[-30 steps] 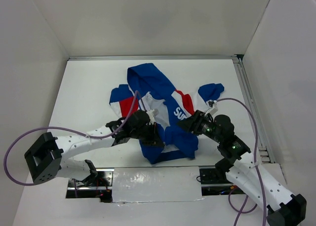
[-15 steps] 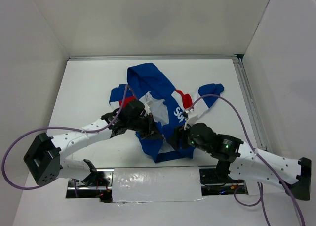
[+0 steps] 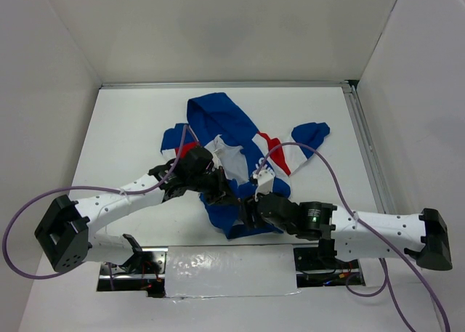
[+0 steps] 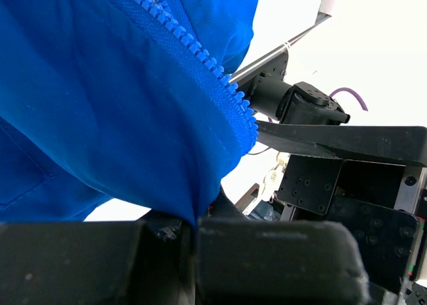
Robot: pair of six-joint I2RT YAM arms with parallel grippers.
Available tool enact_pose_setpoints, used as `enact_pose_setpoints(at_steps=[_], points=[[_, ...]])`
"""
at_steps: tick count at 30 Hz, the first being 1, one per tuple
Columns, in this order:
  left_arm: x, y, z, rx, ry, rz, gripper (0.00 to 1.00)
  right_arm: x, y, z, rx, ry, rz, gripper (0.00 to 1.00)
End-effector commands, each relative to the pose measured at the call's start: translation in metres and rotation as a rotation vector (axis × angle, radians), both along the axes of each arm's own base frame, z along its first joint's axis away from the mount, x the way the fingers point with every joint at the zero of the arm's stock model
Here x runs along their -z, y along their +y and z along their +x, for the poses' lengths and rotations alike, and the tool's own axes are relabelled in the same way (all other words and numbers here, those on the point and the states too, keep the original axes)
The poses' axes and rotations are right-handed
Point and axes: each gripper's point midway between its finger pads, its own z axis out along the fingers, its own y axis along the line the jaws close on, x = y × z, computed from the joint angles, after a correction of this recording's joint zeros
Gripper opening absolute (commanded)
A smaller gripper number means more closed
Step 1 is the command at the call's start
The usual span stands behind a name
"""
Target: Zip up the jacket
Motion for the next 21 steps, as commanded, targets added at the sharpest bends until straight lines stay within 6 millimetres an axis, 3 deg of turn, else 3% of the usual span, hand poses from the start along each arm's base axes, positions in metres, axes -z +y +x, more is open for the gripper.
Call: enact_pose_setpoints(at_steps=[1,8,12,16,21], points=[[-0.0270,-0.0067,0.0025,0.007,-0.033,-0.075,0.00,-0.0326,0.0200,0.0151,0.030,-0.070,0.113,0.65],[-0.0277,-0.0083,0.0021,0.019,-0.037,-0.083,0.00,-0.0340,0.0274,0.0209,0.019,-0.070,0.142,0.58],[-0.0306,-0.0102,0.0021,0.029,-0.044,-0.098,0.00,-0.0270,0.0251,0.0218,0.018,-0.048,0.113,0.46],[-0.0306,-0.0095,0.0013,0.029,-0.044,-0.098,0.00,-0.0256,0.0259,0.0193,0.000,-0.033,0.121,0.44],[-0.0301,-0.0088,0.0000,0.037,-0.050,-0.101,0.00,-0.0288,0.0260,0.0186,-0.008,-0.038,0.135,0.33]])
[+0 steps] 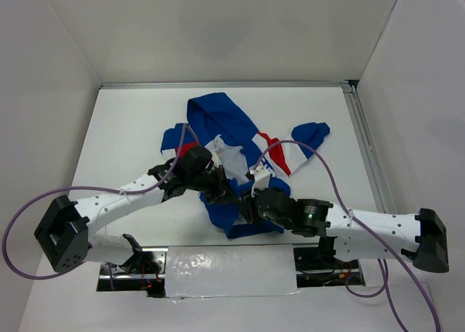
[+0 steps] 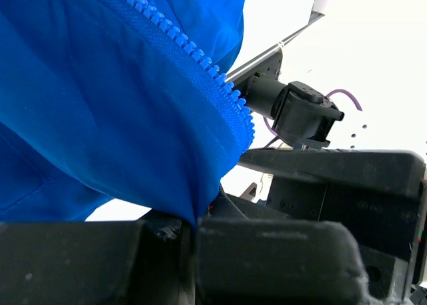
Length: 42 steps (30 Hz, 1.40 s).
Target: Zip up the jacket
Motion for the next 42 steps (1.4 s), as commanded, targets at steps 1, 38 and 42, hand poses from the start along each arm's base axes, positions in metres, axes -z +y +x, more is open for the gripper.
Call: enact_pose_setpoints(at_steps=[1,38,42], points=[[-0.026,-0.007,-0.001,0.036,-0.051,-0.082,0.00,-0.025,0.009,0.007,0.006,-0.044,0.083,0.30],[0.015,-0.004,-0.007,0.095,-0.162,0.231,0.00,-0.029,-0.014,-0.008,-0.123,0.069,-0.210,0.00],[0.015,-0.005,-0.016,0.133,-0.173,0.237,0.00,-0.035,-0.018,0.013,0.034,0.021,-0.167,0.00]])
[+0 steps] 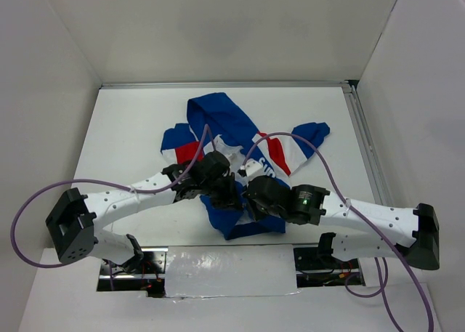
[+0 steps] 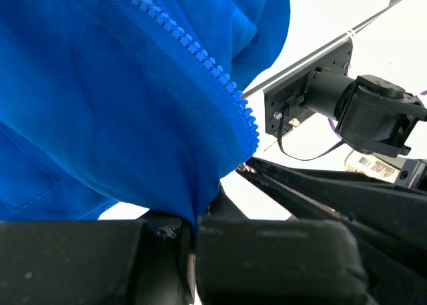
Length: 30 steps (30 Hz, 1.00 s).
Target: Zip up the jacket
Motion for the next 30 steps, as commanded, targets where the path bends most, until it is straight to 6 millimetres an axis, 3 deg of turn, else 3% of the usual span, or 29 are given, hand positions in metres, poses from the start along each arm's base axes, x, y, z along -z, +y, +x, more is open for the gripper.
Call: enact_pose_setpoints(at_steps=[1,3,8,16,20,22,24,25,30], points=[[-0.005,0.001,-0.005,0.053,-0.042,0.024,0.00,-0.029,0.000,0.024,0.140,-0.102,0.093,0.00],[-0.002,0.001,-0.015,0.088,-0.022,0.029,0.00,-0.037,0.004,0.033,0.184,-0.138,0.142,0.00],[0.009,0.005,-0.035,0.139,0.057,0.045,0.00,-0.053,-0.022,0.062,0.405,-0.243,0.131,0.00],[0.036,0.020,-0.064,0.165,0.166,0.112,0.00,-0.059,-0.035,0.075,0.474,-0.288,0.123,0.00],[0.031,0.019,-0.054,0.146,0.116,0.132,0.00,-0.052,0.001,0.041,0.200,-0.155,0.169,0.00],[0.026,0.020,-0.042,0.125,0.050,0.151,0.00,-0.048,0.007,0.024,0.104,-0.088,0.164,0.00],[0.013,0.017,-0.030,0.114,-0.022,0.141,0.14,-0.045,0.011,0.008,0.037,-0.022,0.169,0.00],[0.006,0.014,-0.021,0.120,-0.081,0.132,0.30,-0.040,0.008,0.003,0.030,0.009,0.152,0.00],[-0.013,0.014,-0.012,0.154,-0.194,0.110,0.62,-0.038,0.005,-0.003,0.006,0.059,0.145,0.00]])
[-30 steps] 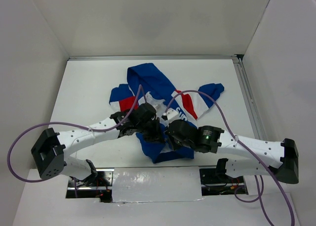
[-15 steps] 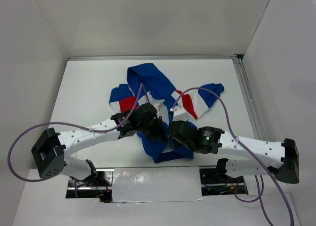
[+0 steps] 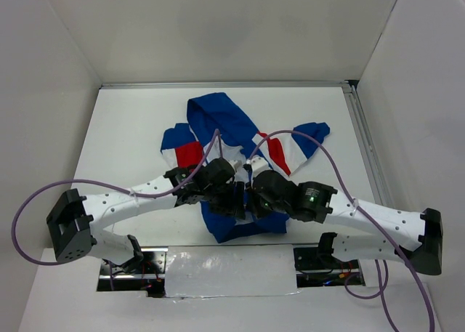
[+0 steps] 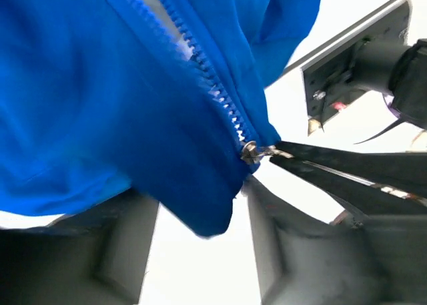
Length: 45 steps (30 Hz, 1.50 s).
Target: Zip up the jacket
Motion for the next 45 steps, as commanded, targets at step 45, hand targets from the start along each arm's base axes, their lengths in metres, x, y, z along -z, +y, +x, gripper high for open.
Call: enact_pose_setpoints(at_steps=[45], points=[[-0.018,0.001,0.016,0.450,-0.700,0.077,0.99,-0.043,0.003,0.022,-0.116,0.183,0.253,0.00]])
